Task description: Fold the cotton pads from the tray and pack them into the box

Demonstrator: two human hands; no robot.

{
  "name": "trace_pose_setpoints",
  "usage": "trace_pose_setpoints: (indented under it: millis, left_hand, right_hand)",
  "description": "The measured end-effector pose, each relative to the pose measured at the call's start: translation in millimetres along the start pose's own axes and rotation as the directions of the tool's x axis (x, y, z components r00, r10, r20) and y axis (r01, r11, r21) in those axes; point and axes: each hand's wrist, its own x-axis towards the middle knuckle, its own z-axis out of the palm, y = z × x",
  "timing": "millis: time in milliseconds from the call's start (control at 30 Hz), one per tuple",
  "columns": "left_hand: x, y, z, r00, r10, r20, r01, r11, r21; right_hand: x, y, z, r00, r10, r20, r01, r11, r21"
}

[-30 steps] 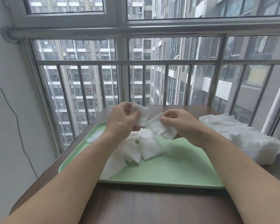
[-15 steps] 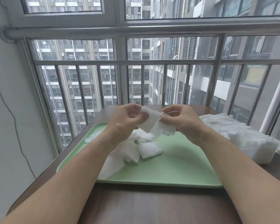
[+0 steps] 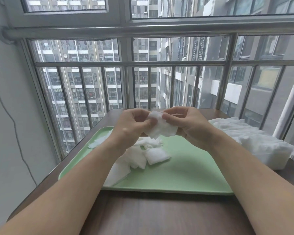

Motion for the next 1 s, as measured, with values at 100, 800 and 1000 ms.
trace_pose_setpoints:
  millis: [100,800,1000]
  left_hand:
    - [2,-2,-2,0.997,0.02,-0.069,-0.018,1.0,0.025]
    - [1,3,-2,0.989,0.042,-0.145,-0.018,0.986,0.163]
    - [-2,6,2,0.998,0.03,-0.048,-0.025,0.995,0.098]
  right_hand:
    - [-1,-2,1,0.996,0.056,0.074,-0.063,0.993,0.104]
    - [-2,-6,3,0.993,-0.055,0.105,0.067,0.99,-0.121]
    - [-1,-4,3,0.996,-0.077,0.033,0.083,0.959,-0.269]
